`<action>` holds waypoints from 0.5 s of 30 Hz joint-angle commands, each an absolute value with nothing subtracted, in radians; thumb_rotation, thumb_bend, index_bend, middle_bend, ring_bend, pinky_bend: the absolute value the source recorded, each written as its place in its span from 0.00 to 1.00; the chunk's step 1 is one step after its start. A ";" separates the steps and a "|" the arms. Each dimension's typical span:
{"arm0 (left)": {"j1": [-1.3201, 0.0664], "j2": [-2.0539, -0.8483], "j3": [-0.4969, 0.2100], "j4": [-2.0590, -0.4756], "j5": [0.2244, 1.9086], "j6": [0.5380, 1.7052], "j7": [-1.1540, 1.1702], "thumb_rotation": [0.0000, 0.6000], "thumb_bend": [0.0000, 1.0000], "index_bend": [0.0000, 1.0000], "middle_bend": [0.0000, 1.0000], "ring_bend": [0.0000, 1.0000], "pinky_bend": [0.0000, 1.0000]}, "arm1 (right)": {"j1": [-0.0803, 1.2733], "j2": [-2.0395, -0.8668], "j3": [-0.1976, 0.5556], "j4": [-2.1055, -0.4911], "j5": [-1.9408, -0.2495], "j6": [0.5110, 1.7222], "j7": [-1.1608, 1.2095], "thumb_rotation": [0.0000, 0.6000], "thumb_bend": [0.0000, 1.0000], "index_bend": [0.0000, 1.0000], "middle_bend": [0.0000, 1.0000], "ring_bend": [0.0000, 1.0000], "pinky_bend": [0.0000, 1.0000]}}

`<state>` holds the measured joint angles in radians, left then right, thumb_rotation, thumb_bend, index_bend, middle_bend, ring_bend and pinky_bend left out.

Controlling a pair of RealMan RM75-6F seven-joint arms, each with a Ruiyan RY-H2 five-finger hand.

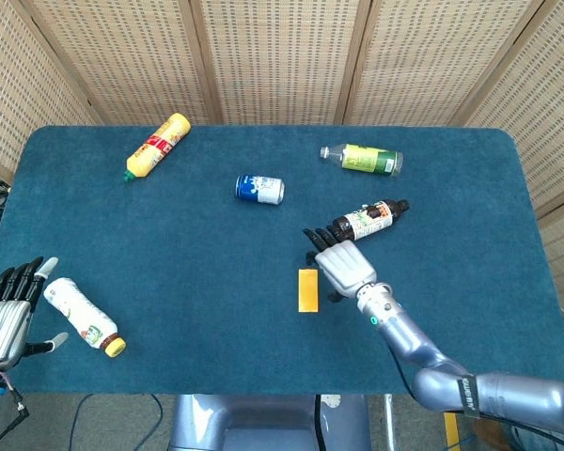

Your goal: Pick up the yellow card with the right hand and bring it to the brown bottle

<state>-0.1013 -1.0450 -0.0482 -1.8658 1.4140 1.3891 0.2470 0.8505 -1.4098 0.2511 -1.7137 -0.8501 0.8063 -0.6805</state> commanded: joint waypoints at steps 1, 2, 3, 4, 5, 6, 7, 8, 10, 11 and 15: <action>-0.107 -1.048 -0.051 -1.863 1.402 1.382 0.253 1.00 0.00 0.00 0.00 0.00 0.00 | 0.899 -1.476 0.219 -1.670 -0.788 0.818 -0.726 1.00 0.19 0.40 0.00 0.00 0.00; -0.109 -1.049 -0.052 -1.863 1.398 1.381 0.255 1.00 0.00 0.00 0.00 0.00 0.00 | 0.906 -1.487 0.211 -1.665 -0.779 0.825 -0.730 1.00 0.20 0.40 0.00 0.00 0.00; -0.110 -1.050 -0.051 -1.863 1.395 1.379 0.257 1.00 0.00 0.00 0.00 0.00 0.00 | 0.911 -1.498 0.203 -1.661 -0.773 0.828 -0.733 1.00 0.20 0.41 0.00 0.00 0.00; -0.111 -1.050 -0.051 -1.862 1.393 1.378 0.257 1.00 0.00 0.00 0.00 0.00 0.00 | 0.914 -1.505 0.197 -1.657 -0.770 0.830 -0.733 1.00 0.20 0.41 0.00 0.00 0.00; -0.112 -1.050 -0.052 -1.862 1.391 1.377 0.257 1.00 0.00 0.00 0.00 0.00 0.00 | 0.918 -1.515 0.188 -1.651 -0.768 0.833 -0.734 1.00 0.21 0.42 0.00 0.00 0.00; -0.112 -1.050 -0.052 -1.862 1.389 1.377 0.257 1.00 0.00 0.00 0.00 0.00 0.00 | 0.920 -1.521 0.182 -1.647 -0.766 0.834 -0.734 1.00 0.21 0.42 0.00 0.00 0.00; -0.113 -1.050 -0.052 -1.862 1.388 1.378 0.257 1.00 0.00 0.00 0.00 0.00 0.00 | 0.923 -1.531 0.174 -1.642 -0.763 0.835 -0.733 1.00 0.21 0.42 0.00 0.00 0.00; -0.113 -1.049 -0.052 -1.863 1.387 1.379 0.256 1.00 0.00 0.00 0.00 0.00 0.00 | 0.926 -1.543 0.165 -1.634 -0.760 0.837 -0.730 1.00 0.21 0.42 0.00 0.00 0.00; -0.114 -1.048 -0.050 -1.865 1.388 1.379 0.252 1.00 0.00 0.00 0.00 0.00 0.00 | 0.932 -1.568 0.150 -1.616 -0.764 0.846 -0.728 1.00 0.23 0.44 0.00 0.00 0.00; -0.114 -1.047 -0.049 -1.865 1.390 1.380 0.251 1.00 0.00 0.00 0.00 0.00 0.00 | 0.934 -1.577 0.145 -1.609 -0.767 0.852 -0.728 1.00 0.24 0.45 0.00 0.00 0.00; -0.114 -1.045 -0.043 -1.867 1.396 1.383 0.248 1.00 0.00 0.00 0.00 0.00 0.00 | 0.940 -1.595 0.123 -1.591 -0.774 0.874 -0.733 1.00 0.29 0.46 0.00 0.00 0.00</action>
<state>-0.1136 -1.0453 -0.0438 -1.8664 1.3953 1.3827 0.2482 0.9381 -1.5910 0.1278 -1.5938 -0.7725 0.8702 -0.7315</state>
